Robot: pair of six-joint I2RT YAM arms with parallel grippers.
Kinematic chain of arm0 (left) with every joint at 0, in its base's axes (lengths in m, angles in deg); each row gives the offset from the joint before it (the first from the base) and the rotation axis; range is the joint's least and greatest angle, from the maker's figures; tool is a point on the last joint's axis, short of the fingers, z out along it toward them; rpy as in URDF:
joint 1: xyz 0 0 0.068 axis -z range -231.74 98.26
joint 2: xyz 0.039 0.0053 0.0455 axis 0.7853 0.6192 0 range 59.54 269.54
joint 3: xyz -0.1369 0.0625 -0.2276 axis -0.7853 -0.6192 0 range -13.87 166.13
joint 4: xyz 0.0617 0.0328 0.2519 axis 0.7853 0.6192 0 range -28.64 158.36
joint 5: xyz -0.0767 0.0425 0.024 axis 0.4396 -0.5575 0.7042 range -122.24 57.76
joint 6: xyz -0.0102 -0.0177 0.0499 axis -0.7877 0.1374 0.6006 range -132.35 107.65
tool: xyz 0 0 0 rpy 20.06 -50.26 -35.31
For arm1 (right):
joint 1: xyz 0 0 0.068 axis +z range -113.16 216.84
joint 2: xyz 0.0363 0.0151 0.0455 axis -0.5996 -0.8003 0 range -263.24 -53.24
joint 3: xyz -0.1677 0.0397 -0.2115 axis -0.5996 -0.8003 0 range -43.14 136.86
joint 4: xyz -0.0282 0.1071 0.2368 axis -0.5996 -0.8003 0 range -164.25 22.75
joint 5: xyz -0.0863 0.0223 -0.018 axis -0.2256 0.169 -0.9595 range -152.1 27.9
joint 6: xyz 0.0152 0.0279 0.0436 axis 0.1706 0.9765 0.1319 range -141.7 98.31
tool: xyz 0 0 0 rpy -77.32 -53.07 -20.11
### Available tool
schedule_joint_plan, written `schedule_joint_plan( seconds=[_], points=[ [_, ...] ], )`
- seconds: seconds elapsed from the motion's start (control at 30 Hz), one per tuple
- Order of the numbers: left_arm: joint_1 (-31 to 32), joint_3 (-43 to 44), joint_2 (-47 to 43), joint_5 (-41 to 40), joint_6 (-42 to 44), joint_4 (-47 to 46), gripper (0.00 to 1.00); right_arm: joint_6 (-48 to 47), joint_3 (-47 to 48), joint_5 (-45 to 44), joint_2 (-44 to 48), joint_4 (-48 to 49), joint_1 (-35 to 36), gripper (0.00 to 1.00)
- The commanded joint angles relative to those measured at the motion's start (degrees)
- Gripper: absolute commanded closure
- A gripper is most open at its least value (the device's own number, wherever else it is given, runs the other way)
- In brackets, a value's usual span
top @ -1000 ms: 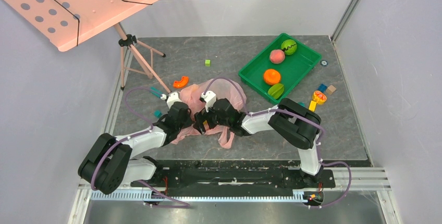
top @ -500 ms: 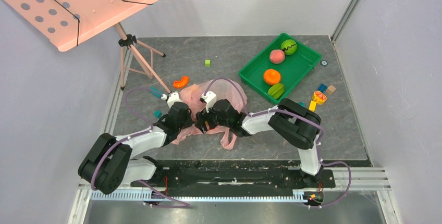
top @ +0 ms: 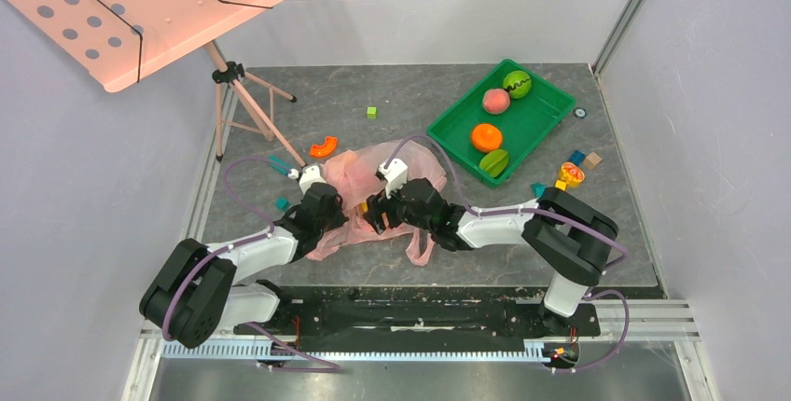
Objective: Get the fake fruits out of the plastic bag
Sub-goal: Take out the fake fruit from the plastic bag.
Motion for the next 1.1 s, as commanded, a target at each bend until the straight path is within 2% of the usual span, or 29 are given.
schedule_joint_plan(
  seconds=[0.0,0.23,0.7,1.07],
  points=[
    [0.32,-0.72,-0.15,0.77,-0.43,0.17,0.98,-1.53,-1.75,-3.14,3.84,0.1,0.29,0.27],
    [0.33,-0.64,-0.24,0.86,-0.36,0.16,0.98,-1.39,-1.27,-5.03,2.96,-0.26,0.21,0.24],
    [0.33,-0.01,0.21,1.06,-0.14,0.25,0.98,-0.48,7.13,2.43,-5.96,-4.0,-1.8,0.31],
    [0.32,0.16,0.27,1.08,0.12,0.3,0.98,-1.84,11.43,3.44,-11.36,-7.38,-1.79,0.25]
  ],
)
